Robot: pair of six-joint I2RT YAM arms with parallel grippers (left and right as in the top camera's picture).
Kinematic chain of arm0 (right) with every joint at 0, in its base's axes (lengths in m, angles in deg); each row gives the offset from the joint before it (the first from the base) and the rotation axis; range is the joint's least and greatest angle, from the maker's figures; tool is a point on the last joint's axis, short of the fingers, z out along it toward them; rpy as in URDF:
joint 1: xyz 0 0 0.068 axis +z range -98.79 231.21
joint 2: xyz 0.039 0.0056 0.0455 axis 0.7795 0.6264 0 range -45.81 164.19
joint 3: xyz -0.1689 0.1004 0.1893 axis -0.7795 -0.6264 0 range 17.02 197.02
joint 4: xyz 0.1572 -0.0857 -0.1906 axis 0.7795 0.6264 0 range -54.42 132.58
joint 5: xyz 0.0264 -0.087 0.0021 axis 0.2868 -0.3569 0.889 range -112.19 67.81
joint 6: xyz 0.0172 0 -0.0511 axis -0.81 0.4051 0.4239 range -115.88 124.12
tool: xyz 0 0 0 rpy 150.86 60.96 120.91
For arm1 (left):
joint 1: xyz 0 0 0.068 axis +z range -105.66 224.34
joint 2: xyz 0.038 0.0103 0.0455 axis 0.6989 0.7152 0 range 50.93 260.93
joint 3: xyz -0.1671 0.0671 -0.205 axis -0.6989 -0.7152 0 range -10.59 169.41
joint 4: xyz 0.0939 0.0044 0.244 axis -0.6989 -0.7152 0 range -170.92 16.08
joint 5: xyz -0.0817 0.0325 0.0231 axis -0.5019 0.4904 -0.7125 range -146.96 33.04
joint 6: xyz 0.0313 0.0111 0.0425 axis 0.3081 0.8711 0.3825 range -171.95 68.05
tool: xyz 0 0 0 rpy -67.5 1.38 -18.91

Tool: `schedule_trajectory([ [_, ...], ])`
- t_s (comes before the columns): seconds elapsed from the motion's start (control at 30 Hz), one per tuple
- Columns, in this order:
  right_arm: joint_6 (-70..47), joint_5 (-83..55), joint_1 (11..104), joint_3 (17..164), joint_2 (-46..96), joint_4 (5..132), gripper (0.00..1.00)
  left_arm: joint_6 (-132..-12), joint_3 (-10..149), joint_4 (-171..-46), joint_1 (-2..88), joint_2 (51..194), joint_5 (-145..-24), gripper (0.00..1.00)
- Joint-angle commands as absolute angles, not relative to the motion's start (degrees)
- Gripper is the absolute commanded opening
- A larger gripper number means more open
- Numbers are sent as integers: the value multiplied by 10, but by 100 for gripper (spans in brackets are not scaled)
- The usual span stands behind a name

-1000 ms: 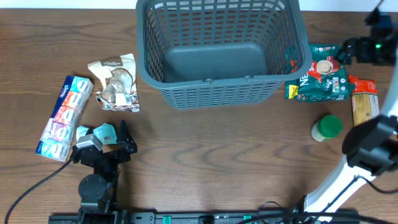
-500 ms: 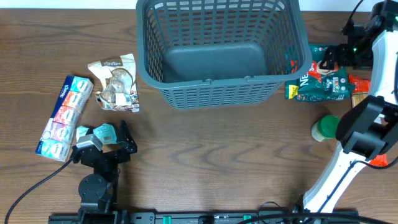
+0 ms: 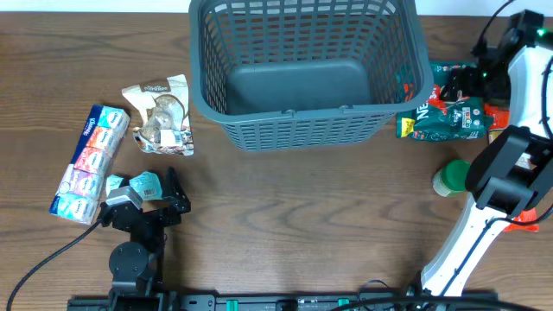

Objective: Pack container
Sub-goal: 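Lower the right gripper and grasp the green Nescafé bag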

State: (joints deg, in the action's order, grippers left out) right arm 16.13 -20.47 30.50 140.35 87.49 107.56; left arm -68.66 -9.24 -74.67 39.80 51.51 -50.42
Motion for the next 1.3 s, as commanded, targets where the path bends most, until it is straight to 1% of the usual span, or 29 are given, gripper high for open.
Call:
schedule_trajectory([
  [0.0, 149, -182, 305, 1351, 889, 1053, 99, -686, -103, -754, 400, 512, -501, 99],
  [0.23, 152, -172, 305, 1247, 889, 999, 99, -686, -103, -754, 400, 512, -501, 99],
  [0.27, 156, -172, 305, 1237, 889, 996, 95, -686, -103, -754, 400, 512, -501, 98],
  [0.3, 160, -172, 305, 1230, 889, 994, 88, -686, -103, -754, 400, 512, -501, 99],
  [0.33, 164, -172, 305, 1225, 889, 994, 78, -686, -103, -754, 400, 512, -501, 99],
  [0.37, 168, -172, 305, 1221, 889, 993, 61, -686, -103, -754, 400, 512, -501, 99],
  [0.4, 168, -172, 305, 1219, 889, 992, 42, -686, -103, -754, 400, 512, -501, 99],
  [0.47, 168, -172, 305, 1218, 889, 992, 1, -686, -103, -754, 400, 512, -501, 99],
  [0.9, 134, -161, 306, 1220, 870, 989, 2, -686, -103, -754, 400, 512, -501, 98],
  [1.07, 122, -159, 306, 1220, 817, 970, 1, -686, -103, -754, 400, 512, -501, 98],
  [1.27, 111, -160, 306, 1220, 715, 943, 1, -686, -103, -754, 400, 512, -501, 98],
])
